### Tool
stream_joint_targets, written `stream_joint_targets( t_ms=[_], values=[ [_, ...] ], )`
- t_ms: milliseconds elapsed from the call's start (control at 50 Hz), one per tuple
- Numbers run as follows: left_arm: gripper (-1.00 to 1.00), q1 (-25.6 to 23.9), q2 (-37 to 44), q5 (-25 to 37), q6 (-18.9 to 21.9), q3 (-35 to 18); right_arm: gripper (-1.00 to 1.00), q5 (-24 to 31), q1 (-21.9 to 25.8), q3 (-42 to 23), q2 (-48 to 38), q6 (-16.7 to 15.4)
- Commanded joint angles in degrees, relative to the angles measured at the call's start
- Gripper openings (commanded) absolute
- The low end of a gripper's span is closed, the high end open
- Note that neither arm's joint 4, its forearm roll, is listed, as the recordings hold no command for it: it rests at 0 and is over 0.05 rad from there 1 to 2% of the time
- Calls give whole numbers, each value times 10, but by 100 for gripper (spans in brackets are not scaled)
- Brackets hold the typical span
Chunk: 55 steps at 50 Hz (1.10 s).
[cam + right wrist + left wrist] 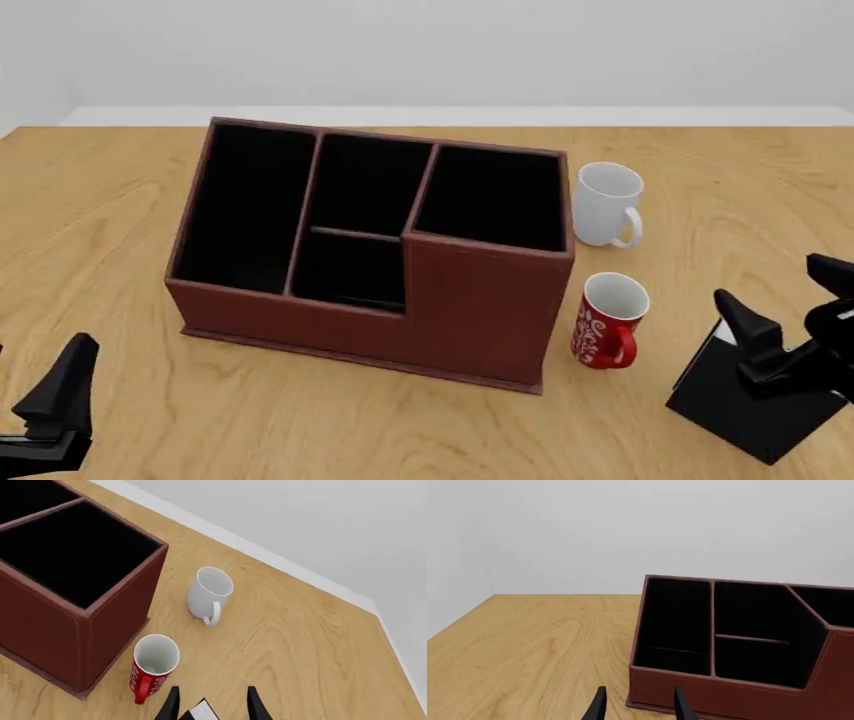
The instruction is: Pick up the book and place it in the right compartment of the caddy.
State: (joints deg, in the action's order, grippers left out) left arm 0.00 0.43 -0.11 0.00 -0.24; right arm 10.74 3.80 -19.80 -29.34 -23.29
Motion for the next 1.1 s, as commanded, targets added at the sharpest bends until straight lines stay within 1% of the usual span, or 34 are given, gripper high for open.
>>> stream_joint_targets(
  t_ms=[20, 100, 120, 220, 240, 280, 300, 340, 360, 380, 400, 440, 460, 480, 500, 580, 600, 620, 660, 680, 740, 760, 780, 800, 820, 840, 860, 880, 960, 980, 1000, 1020, 1040, 1100],
  values=[
    [100, 0, 0, 0, 0, 0, 100, 61, 4, -60, -61, -59],
    [100, 0, 0, 0, 0, 0, 100, 78, 7, -74, -86, -73],
    [100, 0, 0, 0, 0, 0, 100, 88, 9, -85, -88, -66],
    [100, 0, 0, 0, 0, 0, 100, 114, 6, -115, -108, -71],
    [100, 0, 0, 0, 0, 0, 100, 113, 1, -116, -112, -79],
    [100, 0, 0, 0, 0, 0, 100, 124, 5, -127, -119, -67],
    [100, 0, 0, 0, 0, 0, 100, 124, 0, -125, -122, -79],
    [100, 0, 0, 0, 0, 0, 100, 135, 1, -129, -135, -82],
    [100, 0, 0, 0, 0, 0, 100, 134, -10, -134, -140, -85],
    [100, 0, 0, 0, 0, 0, 100, 140, -5, -135, -142, -80],
    [100, 0, 0, 0, 0, 0, 100, 141, -12, -133, -148, -89],
    [100, 0, 0, 0, 0, 0, 100, 142, -15, -136, -147, -92],
    [100, 0, 0, 0, 0, 0, 100, 151, -10, -142, -149, -82],
    [100, 0, 0, 0, 0, 0, 100, 154, -14, -137, -153, -95],
    [100, 0, 0, 0, 0, 0, 100, 158, -15, -141, -153, -88],
    [100, 0, 0, 0, 0, 0, 100, 176, -5, -134, -162, -92],
    [100, 0, 0, 0, 0, 0, 100, 183, -1, -138, -164, -82],
    [100, 0, 0, 0, 0, 0, 100, 184, -4, -133, -166, -92],
    [100, 0, 0, 0, 0, 0, 100, 189, -2, -132, -166, -93],
    [100, 0, 0, 0, 0, 0, 100, 203, 1, -131, -167, -98],
    [100, 0, 0, 0, 0, 0, 100, 218, 7, -136, -168, -90],
    [100, 0, 0, 0, 0, 0, 100, 220, 1, -135, -167, -101],
    [100, 0, 0, 0, 0, 0, 100, 229, 8, -139, -167, -87],
    [100, 0, 0, 0, 0, 0, 100, 229, 8, -139, -166, -87],
    [100, 0, 0, 0, 0, 0, 100, 235, 9, -128, -167, -104],
    [100, 0, 0, 0, 0, 0, 100, 244, 14, -136, -166, -86],
    [100, 0, 0, 0, 0, 0, 100, 247, 10, -131, -165, -103],
    [100, 0, 0, 0, 0, 0, 100, 252, 10, -137, -164, -95],
    [100, 0, 0, 0, 0, 0, 100, 267, 4, -133, -164, -110],
    [100, 0, 0, 0, 0, 0, 100, 269, 0, -139, -166, -107],
    [100, 0, 0, 0, 0, 0, 100, 271, 0, -136, -165, -114],
    [100, 0, 0, 0, 0, 0, 100, 273, 1, -137, -166, -109],
    [100, 0, 0, 0, 0, 0, 100, 274, -4, -135, -167, -120],
    [100, 0, 0, 0, 0, 0, 100, 283, -6, -139, -167, -122]
  ],
)
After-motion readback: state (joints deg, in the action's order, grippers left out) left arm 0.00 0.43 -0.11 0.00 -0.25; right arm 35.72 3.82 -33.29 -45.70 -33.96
